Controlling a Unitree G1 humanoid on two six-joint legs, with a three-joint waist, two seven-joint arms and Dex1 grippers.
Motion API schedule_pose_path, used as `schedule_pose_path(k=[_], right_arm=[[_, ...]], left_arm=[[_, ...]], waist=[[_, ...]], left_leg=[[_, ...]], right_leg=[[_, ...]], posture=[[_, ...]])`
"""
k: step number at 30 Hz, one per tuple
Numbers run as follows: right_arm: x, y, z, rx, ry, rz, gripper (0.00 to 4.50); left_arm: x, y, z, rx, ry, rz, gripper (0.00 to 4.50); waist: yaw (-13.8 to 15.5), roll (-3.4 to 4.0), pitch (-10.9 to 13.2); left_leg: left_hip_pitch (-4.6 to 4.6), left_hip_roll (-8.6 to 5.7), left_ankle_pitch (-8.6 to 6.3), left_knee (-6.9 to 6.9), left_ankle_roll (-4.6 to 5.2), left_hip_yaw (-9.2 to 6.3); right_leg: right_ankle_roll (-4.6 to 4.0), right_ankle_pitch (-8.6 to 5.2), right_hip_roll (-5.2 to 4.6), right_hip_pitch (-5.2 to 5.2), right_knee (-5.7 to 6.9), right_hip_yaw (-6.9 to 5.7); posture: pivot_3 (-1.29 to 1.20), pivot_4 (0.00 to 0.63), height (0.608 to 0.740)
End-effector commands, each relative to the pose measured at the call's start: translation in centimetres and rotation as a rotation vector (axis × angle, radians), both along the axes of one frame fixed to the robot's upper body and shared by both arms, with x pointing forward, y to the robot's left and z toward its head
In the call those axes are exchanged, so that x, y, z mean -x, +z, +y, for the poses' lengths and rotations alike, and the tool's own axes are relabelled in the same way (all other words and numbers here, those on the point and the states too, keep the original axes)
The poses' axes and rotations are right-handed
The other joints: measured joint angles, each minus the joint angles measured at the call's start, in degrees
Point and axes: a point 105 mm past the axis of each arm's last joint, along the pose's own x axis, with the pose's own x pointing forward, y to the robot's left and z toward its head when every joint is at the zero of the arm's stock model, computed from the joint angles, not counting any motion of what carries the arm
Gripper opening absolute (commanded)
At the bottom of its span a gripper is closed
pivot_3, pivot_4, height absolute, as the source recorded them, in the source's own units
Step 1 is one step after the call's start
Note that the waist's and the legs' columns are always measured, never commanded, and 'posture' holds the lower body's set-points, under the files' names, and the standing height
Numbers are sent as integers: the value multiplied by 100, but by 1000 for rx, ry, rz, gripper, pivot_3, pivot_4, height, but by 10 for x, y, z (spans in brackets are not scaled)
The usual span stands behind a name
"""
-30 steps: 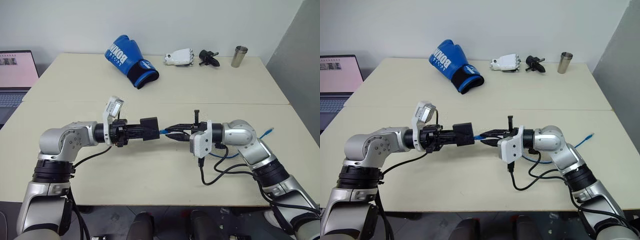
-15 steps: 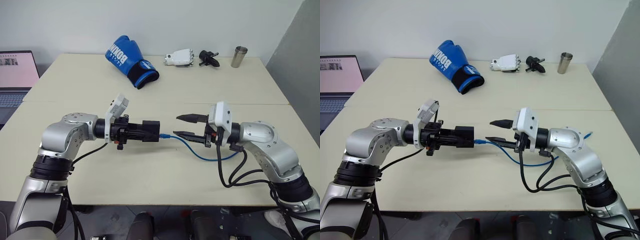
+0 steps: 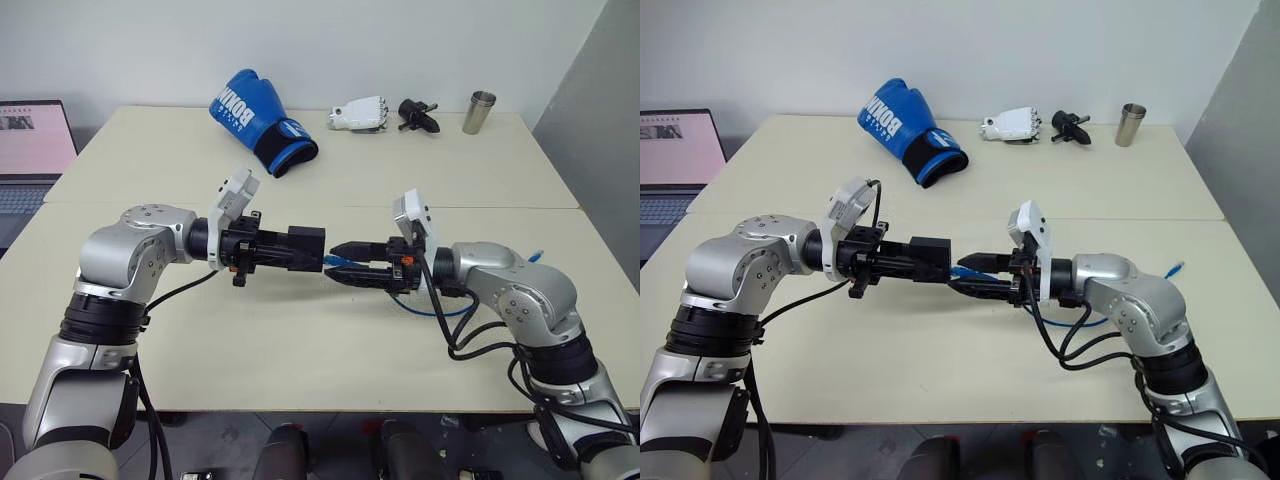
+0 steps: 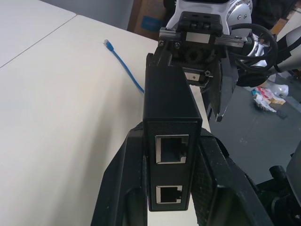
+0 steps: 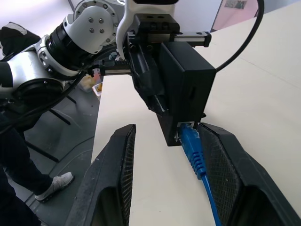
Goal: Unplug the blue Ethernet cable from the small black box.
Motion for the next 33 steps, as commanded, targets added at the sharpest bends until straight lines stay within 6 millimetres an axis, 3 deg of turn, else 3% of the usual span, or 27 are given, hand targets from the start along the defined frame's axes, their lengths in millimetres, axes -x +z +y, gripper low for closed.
schedule_pose_path(k=[1, 19, 23, 27, 33], right_arm=[[-3, 8, 1, -11, 13, -41, 2199], [-8, 5, 6, -35, 24, -26, 2199], [-8, 6, 6, -42, 31, -18, 1492], [-5, 8, 6, -53, 54, 4, 459], [1, 8, 5, -44, 98, 23, 344]], left_arm=[[1, 16, 0, 21, -18, -50, 786], [0, 14, 0, 16, -17, -49, 786], [1, 14, 0, 13, -18, -50, 786], [1, 13, 1, 8, -20, -49, 786], [3, 12, 1, 5, -37, -45, 786]], waist=[[1, 0, 0], [-1, 1, 0], [-1, 1, 0], [0, 1, 0], [-1, 1, 0]], left_leg=[[0, 0, 0, 0, 0, 0], [-4, 0, 0, -1, 0, 0], [-4, 1, 0, -1, 0, 0], [-4, 1, 0, -1, 0, 0], [-5, 1, 0, -1, 0, 0]], right_leg=[[0, 0, 0, 0, 0, -1], [0, 0, 1, -5, 0, 0], [0, 0, 1, -5, 0, 0], [0, 0, 1, -6, 0, -1], [0, 0, 1, -6, 0, -1]], posture=[[0, 150, 740], [0, 150, 740], [0, 150, 740], [0, 150, 740], [0, 150, 740]])
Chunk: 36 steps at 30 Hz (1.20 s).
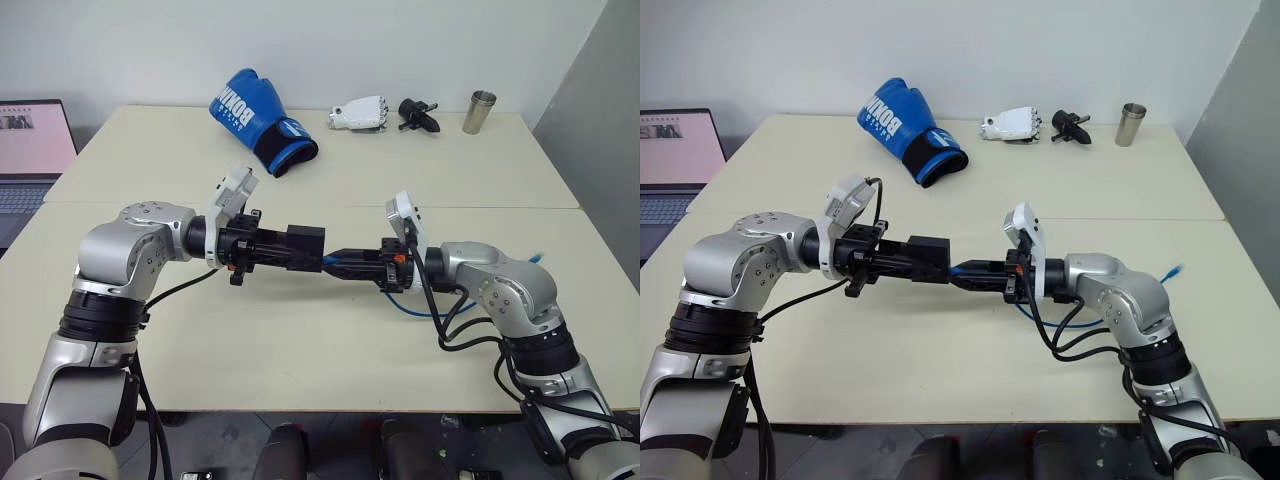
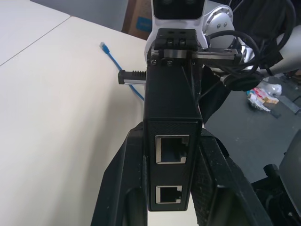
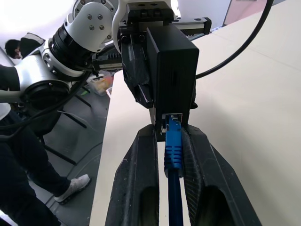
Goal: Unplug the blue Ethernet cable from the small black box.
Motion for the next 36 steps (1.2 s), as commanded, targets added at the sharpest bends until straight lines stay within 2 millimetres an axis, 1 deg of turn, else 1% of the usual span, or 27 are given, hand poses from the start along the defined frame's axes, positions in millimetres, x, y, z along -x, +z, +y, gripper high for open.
schedule_pose_path(k=[1, 5, 6, 7, 16, 20, 23, 26, 30, 32, 34, 35, 36], right_arm=[[5, 16, -1, -22, 44, -38, 341], [10, 16, -2, -8, 82, -18, 304], [11, 16, -2, -6, 90, -13, 230], [11, 16, -2, -6, 94, -9, 44], [15, 16, -2, -2, 121, 11, 37], [14, 11, -5, 18, 111, 26, 36], [9, 1, -16, 52, 75, 42, 36], [-1, -14, -34, 105, 2, 54, 36], [-17, -24, -53, 135, -104, 44, 36], [-39, -29, -63, 151, -229, -11, 36], [-73, -24, -70, 134, -418, -94, 36], [-88, -20, -72, 129, -492, -136, 36], [-97, -18, -73, 129, -541, -164, 36]], left_arm=[[2, 8, 1, -3, -12, -39, 786], [7, 7, 2, -19, -46, -26, 786], [9, 7, 2, -20, -55, -21, 786], [10, 7, 2, -21, -60, -17, 786], [11, 5, 2, -31, -65, -16, 786], [12, 1, 3, -59, -61, -24, 786], [10, 3, 9, -72, -33, -46, 786], [3, 8, 21, -84, 32, -78, 786], [-2, 11, 32, -91, 93, -98, 786], [-6, 9, 37, -88, 138, -103, 786], [-12, 5, 40, -74, 200, -108, 786], [-16, 4, 40, -58, 231, -113, 786], [-18, 4, 40, -49, 250, -117, 786]], waist=[[0, 0, 0], [0, 0, 0], [0, 0, 0], [0, 0, 0], [-1, 0, 0], [0, 0, 0], [-1, 0, 0], [1, 0, 0], [0, 0, 0], [-2, 0, 0], [-26, 0, 0], [-48, 0, 0], [-51, 1, 1]], left_leg=[[0, 0, 0, 0, 0, 0], [0, 0, 0, 0, 0, 0], [-1, 0, 0, 0, 0, 0], [0, 0, 0, 0, 0, 0], [-1, 0, 0, 0, 0, 0], [-1, 0, 0, 0, 0, 0], [-1, 0, 0, 0, 0, 0], [-1, 0, 0, 0, 0, 0], [-1, -1, 0, 0, 0, 0], [-1, -1, 0, 0, 0, 1], [0, 1, 0, 0, 0, 2], [0, 1, 0, 0, 0, 4], [2, 3, 0, 0, 0, 5]], right_leg=[[0, 0, 0, 0, 0, 0], [0, 0, 0, 0, 0, 0], [0, 0, 0, 0, -1, 0], [0, 0, 0, 0, 0, 0], [0, 0, 0, -1, 0, 0], [0, 0, 0, -1, 0, 1], [0, 0, 0, -1, 0, 0], [0, 0, 0, -1, -1, 0], [1, 0, 0, -1, -2, 0], [1, 0, 0, -1, -1, 0], [1, 0, 2, -2, -1, 2], [1, 0, 2, -4, 2, 4], [1, 0, 3, -5, 4, 6]], posture=[[0, 150, 740], [0, 150, 740], [0, 150, 740], [0, 150, 740], [0, 150, 740], [0, 150, 740], [0, 150, 740], [0, 150, 740], [0, 150, 740], [0, 150, 740], [0, 150, 740], [0, 150, 740], [0, 150, 740]])
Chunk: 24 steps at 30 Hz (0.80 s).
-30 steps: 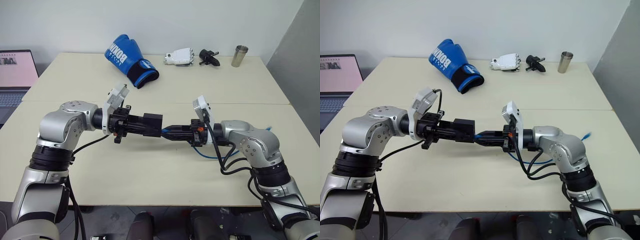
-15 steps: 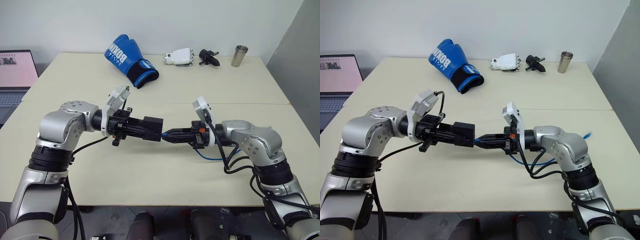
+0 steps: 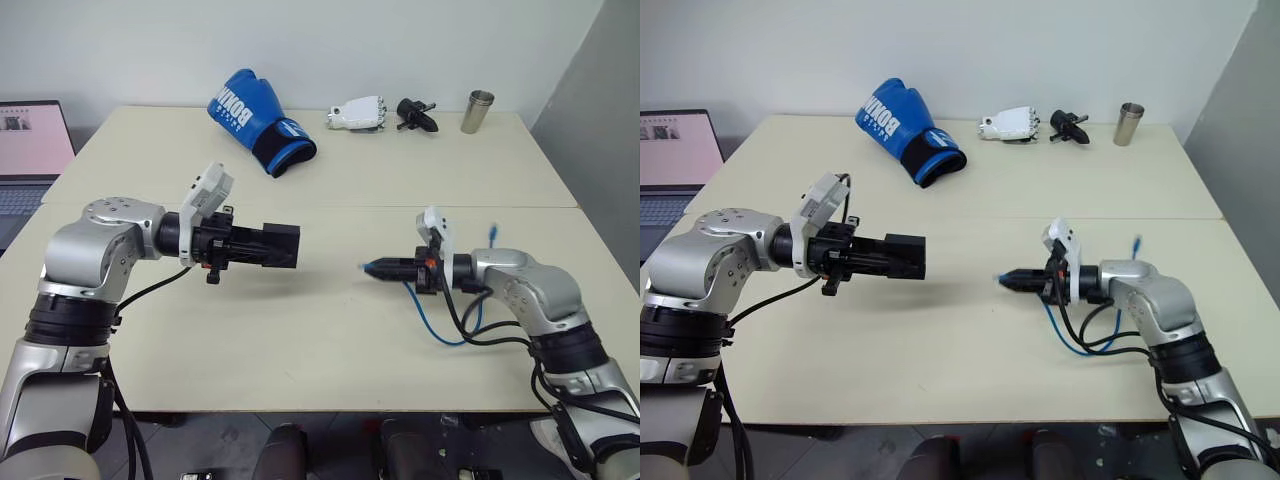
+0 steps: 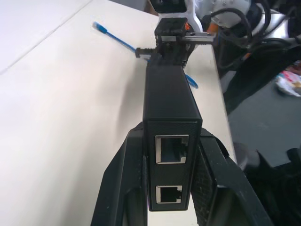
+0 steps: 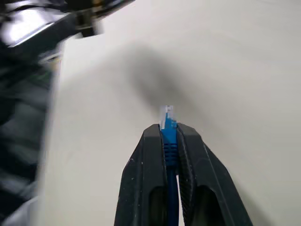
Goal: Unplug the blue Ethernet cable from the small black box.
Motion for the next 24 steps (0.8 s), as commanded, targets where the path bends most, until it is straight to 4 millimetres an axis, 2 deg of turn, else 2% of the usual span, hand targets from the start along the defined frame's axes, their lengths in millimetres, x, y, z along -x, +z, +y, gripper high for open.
schedule_pose_path(k=[1, 4, 6, 7, 8, 12, 14, 16, 18, 19, 21, 24], right_arm=[[-41, 25, -9, 14, -205, -200, 36], [-60, 24, -15, 63, -311, -255, 36], [-75, 25, -27, 91, -433, -287, 736], [-79, 27, -31, 91, -469, -298, 769], [-82, 31, -34, 88, -493, -316, 1081], [-81, 41, -34, 58, -495, -352, 1875], [-79, 47, -33, 38, -482, -366, 2466], [-69, 53, -26, 20, -411, -379, 2974], [-50, 57, -9, 20, -260, -408, 3387], [-30, 57, 5, 23, -118, -417, 3692], [1, 58, 26, 22, 57, -446, 4241], [16, 63, 41, 4, 109, -480, 4241]], left_arm=[[-9, 8, 2, 37, 74, -73, 786], [-11, 7, 2, 42, 95, -90, 786], [-14, 6, 1, 42, 112, -105, 786], [-14, 5, 1, 41, 119, -110, 786], [-15, 5, 1, 44, 126, -114, 786], [-21, 3, 3, 55, 166, -135, 786], [-26, 2, 4, 60, 199, -158, 786], [-40, 1, 9, 50, 286, -224, 786], [-56, 1, 17, 55, 402, -301, 786], [-68, -3, 26, 40, 505, -348, 786], [-81, -10, 40, 48, 641, -400, 786], [-88, -20, 53, 87, 749, -411, 786]], waist=[[-2, 0, 0], [2, 0, 0], [30, 1, 0], [34, 1, 0], [39, 1, 0], [45, 1, 0], [43, 1, 0], [45, 1, 0], [52, 2, 0], [54, 2, 0], [63, 2, 0], [30, 2, 0]], left_leg=[[-4, 0, 0, 0, 0, 0], [-15, 0, 1, 0, -1, 0], [-32, -1, 1, 1, -2, 0], [-53, -3, 1, 5, -2, 0], [-63, -7, 1, 7, -2, 4], [-69, -6, 2, 8, -3, 1], [-68, -5, 2, 7, -3, -1], [-68, -4, 2, 8, -3, -2], [-68, -4, 2, 10, -2, -3], [-68, -4, 2, 11, -2, -5], [-68, -5, 2, 12, -2, -7], [-69, -4, 1, 12, -1, -5]], right_leg=[[0, 0, 0, -5, 3, -1], [-1, 1, 0, -16, 3, -1], [-2, 1, -2, -29, 1, -2], [-2, 2, -4, -46, 0, -3], [-2, 2, -10, -54, -1, -1], [-2, 2, -11, -56, -2, -5], [-3, 2, -10, -56, -1, -7], [-2, 2, -9, -56, 0, -7], [-2, 2, -9, -55, 1, -7], [-2, 2, -9, -55, 3, -9], [-2, 2, -9, -54, 2, -10], [-2, 2, -10, -55, 1, -8]], posture=[[0, 150, 740], [0, 150, 740], [0, 150, 740], [0, 150, 740], [0, 150, 740], [0, 150, 740], [0, 150, 740], [0, 150, 740], [0, 150, 740], [0, 150, 740], [0, 150, 740], [0, 150, 740]])
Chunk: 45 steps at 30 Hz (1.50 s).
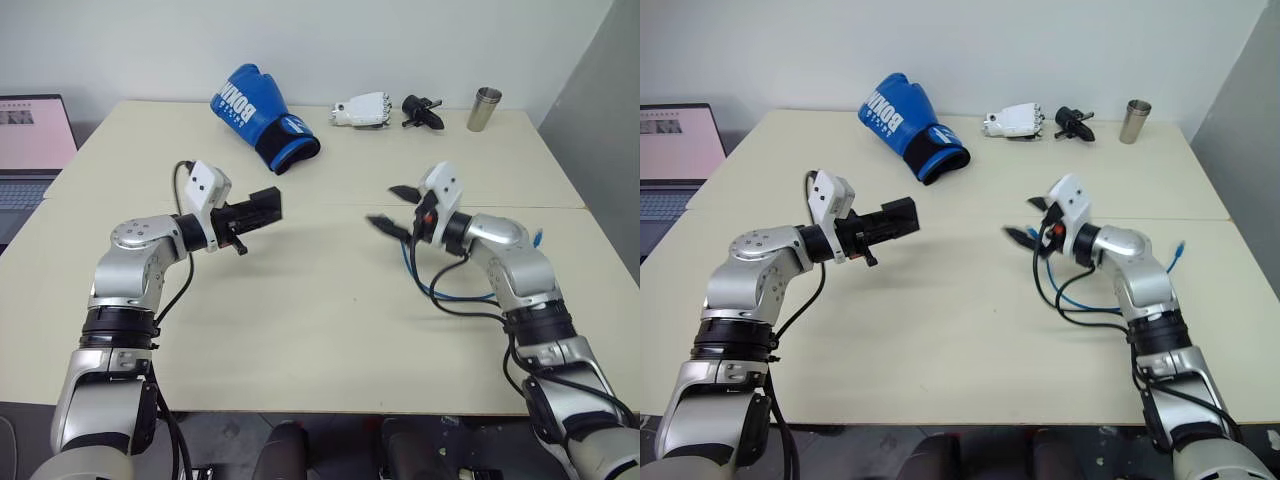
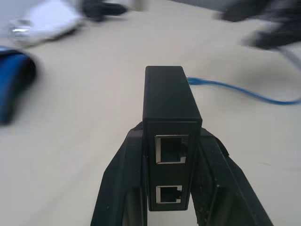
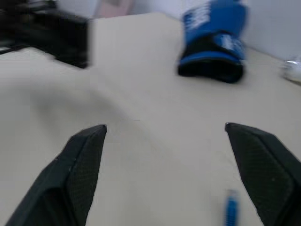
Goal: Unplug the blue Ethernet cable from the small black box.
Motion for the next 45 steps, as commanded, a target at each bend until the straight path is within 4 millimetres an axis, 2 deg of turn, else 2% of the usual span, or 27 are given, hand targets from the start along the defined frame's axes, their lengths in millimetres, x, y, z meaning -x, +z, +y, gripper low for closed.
schedule_pose_path(k=[1, 5, 10, 15, 17, 30, 34, 38, 45], right_arm=[[22, 20, 21, -16, 108, -69, 4241], [30, 16, 29, 31, 152, -82, 4241], [32, 12, 30, 61, 170, -75, 4241], [30, 11, 29, 70, 166, -73, 4241], [29, 11, 29, 71, 162, -73, 4282], [28, 12, 28, 71, 159, -73, 4282], [29, 13, 29, 70, 161, -75, 4282], [32, 15, 25, 73, 161, -75, 4282], [40, 17, -3, 87, 120, -45, 4282]], left_arm=[[-7, 4, 21, 31, 144, -108, 786], [-10, -18, 36, 51, 254, -102, 786], [-8, -51, 45, 52, 306, -15, 786], [-9, -68, 49, 74, 334, 55, 786], [-7, -72, 49, 80, 315, 77, 1350], [-4, -66, 49, 65, 307, 59, 4333], [0, -59, 49, 59, 299, 27, 4333], [10, -40, 56, 20, 322, -38, 4333], [44, -20, 53, -147, 229, -18, 4333]], waist=[[-11, 0, 0], [12, -1, -1], [24, -1, -1], [28, -3, -3], [23, -3, -3], [19, -3, -3], [18, -3, -3], [17, -3, -3], [13, -2, -3]], left_leg=[[0, -1, 0, 1, 0, 1], [1, -2, 0, 4, 0, -5], [0, -5, 0, 5, -1, -5], [0, -6, 1, 5, -1, -8], [4, -6, 1, 5, -1, -8], [6, -5, 1, 5, -1, -8], [6, -4, 1, 5, -1, -8], [6, -2, 1, 5, -1, -8], [6, -1, 1, 0, -1, -9]], right_leg=[[1, 0, 0, 0, 0, 0], [1, 1, -1, 1, 5, -5], [1, 1, -2, 1, 5, -6], [1, 1, -3, 3, 4, -11], [1, 1, -3, 5, 7, -10], [1, 1, -2, 5, 10, -10], [0, 1, -2, 5, 10, -9], [0, 1, -2, 4, 11, -9], [0, 1, -4, 5, 8, -4]], posture=[[0, 150, 740], [0, 150, 740], [0, 150, 740], [0, 150, 740], [0, 150, 740], [0, 150, 740], [0, 150, 740], [0, 150, 740], [0, 150, 740]])
